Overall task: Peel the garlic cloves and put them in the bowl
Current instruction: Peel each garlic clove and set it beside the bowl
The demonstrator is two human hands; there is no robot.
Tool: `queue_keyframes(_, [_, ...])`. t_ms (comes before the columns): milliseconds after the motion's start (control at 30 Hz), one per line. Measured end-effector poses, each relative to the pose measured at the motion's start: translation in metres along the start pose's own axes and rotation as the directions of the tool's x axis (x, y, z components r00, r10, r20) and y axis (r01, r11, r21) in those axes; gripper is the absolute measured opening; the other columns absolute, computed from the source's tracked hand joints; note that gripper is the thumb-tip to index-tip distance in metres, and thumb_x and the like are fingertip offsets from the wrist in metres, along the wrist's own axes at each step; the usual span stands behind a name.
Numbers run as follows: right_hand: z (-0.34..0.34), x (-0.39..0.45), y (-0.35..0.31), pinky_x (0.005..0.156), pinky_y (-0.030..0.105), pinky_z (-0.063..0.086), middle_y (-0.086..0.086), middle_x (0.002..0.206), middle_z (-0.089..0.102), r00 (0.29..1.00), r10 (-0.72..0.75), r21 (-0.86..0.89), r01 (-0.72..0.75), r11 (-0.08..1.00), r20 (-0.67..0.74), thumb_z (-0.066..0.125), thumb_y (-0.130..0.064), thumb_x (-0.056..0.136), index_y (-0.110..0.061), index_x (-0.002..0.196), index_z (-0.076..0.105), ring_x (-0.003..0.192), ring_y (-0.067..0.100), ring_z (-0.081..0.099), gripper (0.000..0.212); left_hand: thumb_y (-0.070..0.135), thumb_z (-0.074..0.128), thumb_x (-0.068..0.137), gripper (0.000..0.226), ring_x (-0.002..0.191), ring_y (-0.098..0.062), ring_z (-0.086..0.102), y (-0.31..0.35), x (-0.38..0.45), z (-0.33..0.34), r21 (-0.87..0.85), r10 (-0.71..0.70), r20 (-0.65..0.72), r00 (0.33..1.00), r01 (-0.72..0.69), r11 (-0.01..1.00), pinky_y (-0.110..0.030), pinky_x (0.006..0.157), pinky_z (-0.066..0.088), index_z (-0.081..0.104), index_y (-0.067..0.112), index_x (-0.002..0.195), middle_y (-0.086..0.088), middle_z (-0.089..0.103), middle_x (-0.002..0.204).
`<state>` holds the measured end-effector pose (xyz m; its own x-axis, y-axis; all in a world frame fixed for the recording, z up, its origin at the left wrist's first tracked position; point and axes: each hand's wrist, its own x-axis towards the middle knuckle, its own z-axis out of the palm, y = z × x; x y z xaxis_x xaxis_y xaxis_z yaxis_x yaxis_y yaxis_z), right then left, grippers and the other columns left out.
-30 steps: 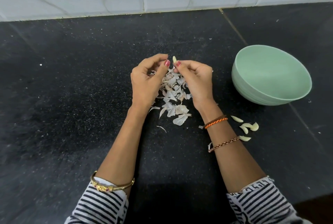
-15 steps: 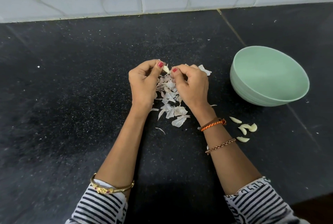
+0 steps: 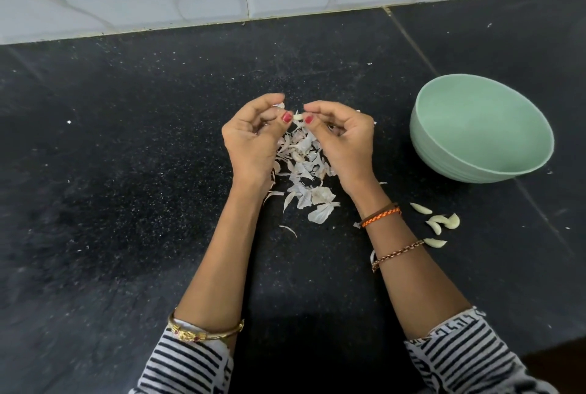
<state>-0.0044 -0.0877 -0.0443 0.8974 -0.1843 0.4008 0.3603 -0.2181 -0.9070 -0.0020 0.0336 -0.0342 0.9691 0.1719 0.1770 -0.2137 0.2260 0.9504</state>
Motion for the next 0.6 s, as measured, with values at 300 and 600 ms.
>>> queue_keyframes(300, [0.003, -0.002, 0.001, 0.06, 0.006, 0.041, -0.009, 0.075, 0.064, 1.0, -0.002, -0.012, 0.002, 1.0, 0.002, 0.071, 0.002, 0.076, 0.001, 0.091, 0.07, 0.066, -0.008, 0.058, 0.015, -0.013, 0.056, 0.083, 0.027, 0.066, -0.001, 0.061, -0.001, -0.003, 0.004, 0.04, -0.054, -0.078, 0.996, 0.057, 0.998, -0.019, 0.079, 0.051, 0.062, 0.01, 0.097, 0.012, 0.063, 0.057])
queue_keyframes(600, [-0.005, -0.015, -0.022, 0.073, 0.026, 0.048, 0.002, 0.079, 0.072, 0.972, -0.143, -0.274, 0.088, 0.958, -0.187, 0.063, -0.009, 0.081, -0.006, 0.086, 0.074, 0.07, 0.0, 0.057, 0.013, 0.022, 0.057, 0.092, 0.029, 0.04, -0.004, 0.049, -0.002, -0.015, 0.006, 0.47, 0.177, -0.012, 0.984, -0.15, 0.87, -0.027, 0.054, 0.045, 0.066, 0.004, 0.07, 0.008, 0.053, 0.044])
